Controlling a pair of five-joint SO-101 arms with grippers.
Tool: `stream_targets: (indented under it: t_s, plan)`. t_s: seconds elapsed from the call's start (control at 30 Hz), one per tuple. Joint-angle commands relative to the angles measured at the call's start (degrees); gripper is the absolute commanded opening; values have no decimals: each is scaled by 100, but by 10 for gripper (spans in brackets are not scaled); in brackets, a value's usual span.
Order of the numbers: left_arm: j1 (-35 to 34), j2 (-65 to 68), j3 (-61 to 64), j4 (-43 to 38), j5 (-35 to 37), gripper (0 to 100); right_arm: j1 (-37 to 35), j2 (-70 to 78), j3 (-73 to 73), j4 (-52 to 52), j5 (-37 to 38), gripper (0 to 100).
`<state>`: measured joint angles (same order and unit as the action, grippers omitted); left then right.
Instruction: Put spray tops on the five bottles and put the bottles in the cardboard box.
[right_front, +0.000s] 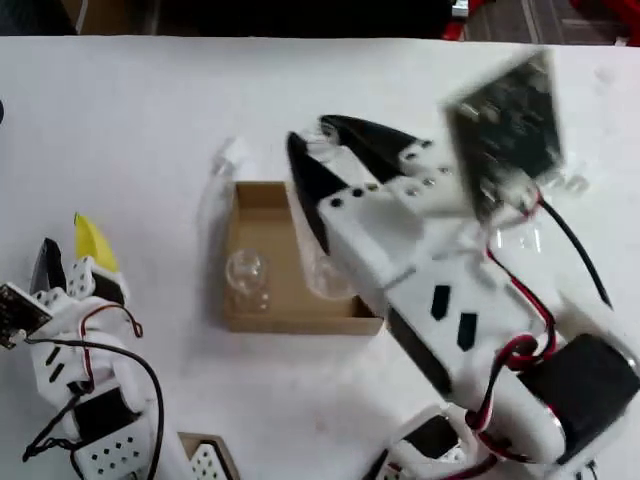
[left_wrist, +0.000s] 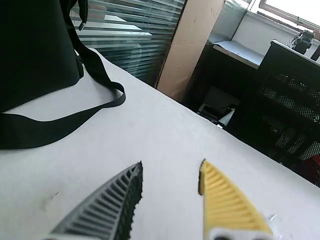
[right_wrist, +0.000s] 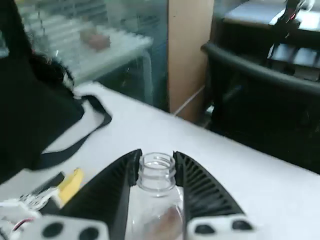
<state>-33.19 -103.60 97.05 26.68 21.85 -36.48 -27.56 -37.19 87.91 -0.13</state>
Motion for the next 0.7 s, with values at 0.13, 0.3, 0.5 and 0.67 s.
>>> stream_targets:
  t_s: [0.13, 0.3, 0.5, 0.67]
  plan:
    - [119, -48, -18, -114, 44, 181, 567, -558, 4774, -4532, 255, 18]
    - [136, -48, -18, -114, 44, 181, 505, -470, 6919, -7451, 255, 16]
    - [136, -48, -18, -114, 44, 181, 470, 215, 8747, -10782, 642, 15]
    - [136, -48, -18, -114, 44, 181, 576, 1244, 8607, -11433, 132, 15]
